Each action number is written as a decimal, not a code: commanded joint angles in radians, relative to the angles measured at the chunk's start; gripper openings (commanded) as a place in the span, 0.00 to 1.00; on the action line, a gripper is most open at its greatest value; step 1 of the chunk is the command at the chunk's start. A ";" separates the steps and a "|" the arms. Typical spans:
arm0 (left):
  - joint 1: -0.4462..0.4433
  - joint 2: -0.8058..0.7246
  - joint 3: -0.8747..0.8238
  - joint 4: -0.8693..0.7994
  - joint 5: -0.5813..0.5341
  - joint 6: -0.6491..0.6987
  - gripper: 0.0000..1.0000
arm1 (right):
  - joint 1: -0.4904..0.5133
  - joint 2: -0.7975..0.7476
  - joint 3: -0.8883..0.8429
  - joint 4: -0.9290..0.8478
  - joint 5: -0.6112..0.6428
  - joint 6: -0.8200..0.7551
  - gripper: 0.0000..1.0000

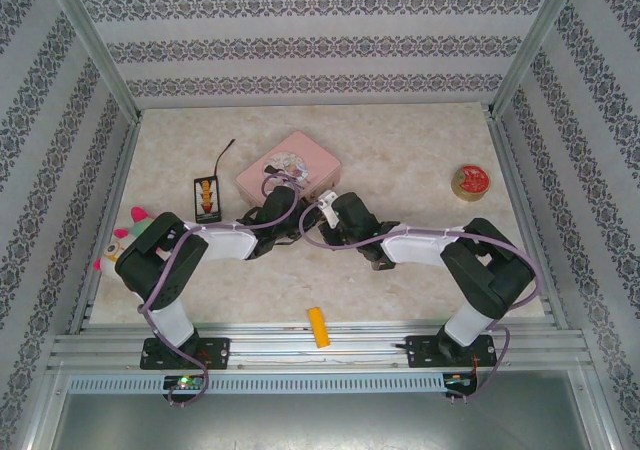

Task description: Unlock a padlock with a key

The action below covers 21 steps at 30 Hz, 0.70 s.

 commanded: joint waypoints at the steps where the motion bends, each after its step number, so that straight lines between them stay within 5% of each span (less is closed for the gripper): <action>1: -0.034 -0.047 -0.016 -0.041 0.177 0.026 0.00 | 0.007 -0.026 -0.011 0.045 0.000 0.035 0.13; 21: -0.034 0.003 -0.073 0.124 0.181 -0.024 0.00 | -0.022 -0.042 -0.041 0.064 -0.103 0.163 0.08</action>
